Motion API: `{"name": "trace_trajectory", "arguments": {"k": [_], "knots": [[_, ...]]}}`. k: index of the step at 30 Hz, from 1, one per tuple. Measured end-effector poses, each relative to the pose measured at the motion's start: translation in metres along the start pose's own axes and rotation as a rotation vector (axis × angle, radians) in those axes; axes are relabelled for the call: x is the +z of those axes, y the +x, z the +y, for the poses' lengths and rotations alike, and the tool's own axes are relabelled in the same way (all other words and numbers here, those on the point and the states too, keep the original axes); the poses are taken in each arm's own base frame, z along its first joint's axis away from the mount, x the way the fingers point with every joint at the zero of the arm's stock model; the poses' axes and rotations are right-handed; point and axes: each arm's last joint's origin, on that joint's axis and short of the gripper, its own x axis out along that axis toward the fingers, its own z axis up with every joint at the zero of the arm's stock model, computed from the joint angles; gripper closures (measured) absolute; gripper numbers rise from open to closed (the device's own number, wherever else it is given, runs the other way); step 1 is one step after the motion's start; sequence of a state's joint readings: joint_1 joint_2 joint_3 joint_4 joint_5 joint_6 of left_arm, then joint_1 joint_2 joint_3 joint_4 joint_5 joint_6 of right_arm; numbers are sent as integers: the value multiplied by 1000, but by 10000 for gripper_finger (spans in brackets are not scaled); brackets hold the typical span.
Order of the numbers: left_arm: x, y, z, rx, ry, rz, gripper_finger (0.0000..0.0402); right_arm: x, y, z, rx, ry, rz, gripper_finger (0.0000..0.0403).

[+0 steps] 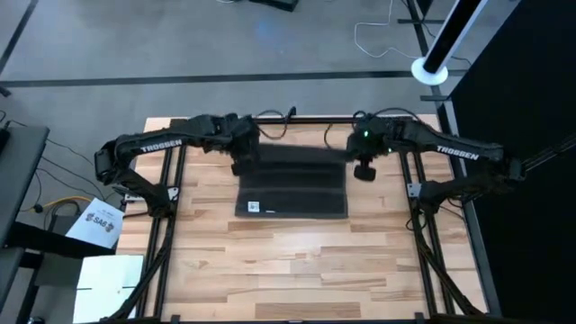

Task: Roll towel
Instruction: Fold the black towel

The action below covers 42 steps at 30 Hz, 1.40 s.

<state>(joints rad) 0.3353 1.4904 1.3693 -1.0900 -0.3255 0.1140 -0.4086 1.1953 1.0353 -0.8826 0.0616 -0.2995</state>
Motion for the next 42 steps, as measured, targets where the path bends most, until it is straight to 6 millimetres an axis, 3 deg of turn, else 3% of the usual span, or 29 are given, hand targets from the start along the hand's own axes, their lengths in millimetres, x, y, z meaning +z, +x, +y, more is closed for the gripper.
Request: {"name": "trace_trajectory", "arguments": {"k": [6, 10, 14, 20, 33, 42], "knots": [[-12, -2, -61, -180, 87, 31, 397, -13, 18, 43, 131, -69, 70, 399], [-31, 17, -93, -201, 130, 76, 397, -22, 35, 61, 189, -49, 47, 399], [-48, 39, -112, -210, 111, 80, 397, -26, 45, 75, 247, -26, 12, 399], [-58, 54, -120, -214, 60, 70, 397, -30, 51, 89, 274, -46, -7, 399], [-59, 58, -122, -222, 22, 62, 396, -39, 62, 96, 286, -58, -31, 391], [-59, 57, -124, -290, -5, 82, 315, -37, 62, 96, 280, -54, -57, 327]]}}
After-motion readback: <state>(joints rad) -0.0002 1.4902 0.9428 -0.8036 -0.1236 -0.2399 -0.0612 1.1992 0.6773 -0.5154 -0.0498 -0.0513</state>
